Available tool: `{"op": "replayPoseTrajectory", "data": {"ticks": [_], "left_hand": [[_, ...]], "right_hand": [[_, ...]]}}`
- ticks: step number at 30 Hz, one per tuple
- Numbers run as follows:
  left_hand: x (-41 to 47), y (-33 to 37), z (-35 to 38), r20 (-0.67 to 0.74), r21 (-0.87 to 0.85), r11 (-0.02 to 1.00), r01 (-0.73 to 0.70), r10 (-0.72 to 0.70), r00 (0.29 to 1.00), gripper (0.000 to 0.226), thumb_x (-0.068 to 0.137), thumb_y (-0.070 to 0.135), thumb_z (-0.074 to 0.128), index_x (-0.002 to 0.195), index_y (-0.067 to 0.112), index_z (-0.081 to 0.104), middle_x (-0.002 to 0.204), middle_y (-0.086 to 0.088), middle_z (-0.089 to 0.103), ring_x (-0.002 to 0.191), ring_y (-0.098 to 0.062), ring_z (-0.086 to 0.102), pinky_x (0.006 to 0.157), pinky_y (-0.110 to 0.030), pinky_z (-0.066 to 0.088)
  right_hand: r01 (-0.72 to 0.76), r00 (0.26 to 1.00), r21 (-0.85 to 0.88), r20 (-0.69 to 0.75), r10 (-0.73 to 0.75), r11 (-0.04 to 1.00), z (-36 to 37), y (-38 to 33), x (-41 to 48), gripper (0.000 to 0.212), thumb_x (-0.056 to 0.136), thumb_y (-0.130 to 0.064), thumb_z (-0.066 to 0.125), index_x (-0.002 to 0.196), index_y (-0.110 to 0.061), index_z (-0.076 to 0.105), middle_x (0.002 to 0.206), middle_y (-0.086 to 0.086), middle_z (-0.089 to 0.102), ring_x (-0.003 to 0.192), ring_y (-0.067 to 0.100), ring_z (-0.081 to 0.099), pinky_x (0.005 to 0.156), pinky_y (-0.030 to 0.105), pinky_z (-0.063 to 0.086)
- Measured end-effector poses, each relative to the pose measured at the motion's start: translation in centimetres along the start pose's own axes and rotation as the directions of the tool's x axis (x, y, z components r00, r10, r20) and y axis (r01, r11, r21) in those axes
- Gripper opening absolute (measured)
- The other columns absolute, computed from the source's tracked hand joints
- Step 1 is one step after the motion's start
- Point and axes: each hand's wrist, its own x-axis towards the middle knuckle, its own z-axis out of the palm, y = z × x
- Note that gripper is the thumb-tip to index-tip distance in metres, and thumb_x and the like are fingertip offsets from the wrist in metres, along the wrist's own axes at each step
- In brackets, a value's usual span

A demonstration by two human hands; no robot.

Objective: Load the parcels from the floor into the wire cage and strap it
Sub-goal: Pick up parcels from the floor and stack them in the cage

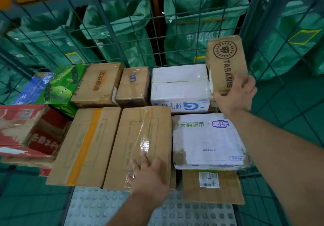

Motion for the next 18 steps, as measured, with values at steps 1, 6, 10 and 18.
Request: {"op": "replayPoseTrajectory", "data": {"ticks": [1,6,10,18], "left_hand": [[0.1,0.0,0.0,0.005,0.001,1.0,0.0,0.0,1.0,0.052,0.088,0.042,0.062,0.13,0.04,0.032,0.17,-0.008,-0.015,0.154,-0.047,-0.012,0.12,-0.069,0.014],[0.0,0.3,0.0,0.014,-0.001,1.0,0.004,-0.004,1.0,0.051,0.09,0.039,0.058,0.133,0.04,0.03,0.169,-0.01,-0.019,0.153,-0.047,-0.017,0.121,-0.069,0.011],[-0.1,0.6,0.0,0.016,0.006,1.0,0.008,-0.008,1.0,0.049,0.091,0.042,0.058,0.131,0.041,0.031,0.169,-0.009,-0.019,0.153,-0.046,-0.018,0.122,-0.069,0.007],[0.1,0.4,0.2,0.016,0.022,1.0,-0.006,0.006,1.0,0.047,0.087,0.049,0.064,0.125,0.038,0.038,0.17,-0.009,-0.011,0.154,-0.049,-0.008,0.12,-0.07,0.015]], "right_hand": [[-0.029,0.999,-0.021,0.03,0.03,0.999,0.6,0.6,0.0,0.079,0.078,-0.047,0.075,0.141,-0.02,0.036,0.157,0.024,0.018,0.132,0.047,0.03,0.111,0.053,0.036],[-0.075,0.981,-0.047,0.176,0.082,0.996,3.0,2.4,1.3,0.077,0.085,-0.053,0.07,0.147,-0.025,0.034,0.166,0.017,0.004,0.144,0.046,0.018,0.113,0.055,0.036],[-0.11,0.983,0.078,0.155,0.097,0.991,3.4,2.4,4.7,0.08,0.084,-0.058,0.064,0.148,-0.019,0.038,0.166,0.017,0.005,0.149,0.045,0.014,0.122,0.051,0.027],[-0.026,0.876,-0.312,0.451,0.172,0.95,0.8,2.8,6.0,0.092,0.092,-0.067,0.053,0.161,-0.041,-0.001,0.168,0.009,-0.026,0.155,0.045,-0.004,0.122,0.062,0.017]]}}
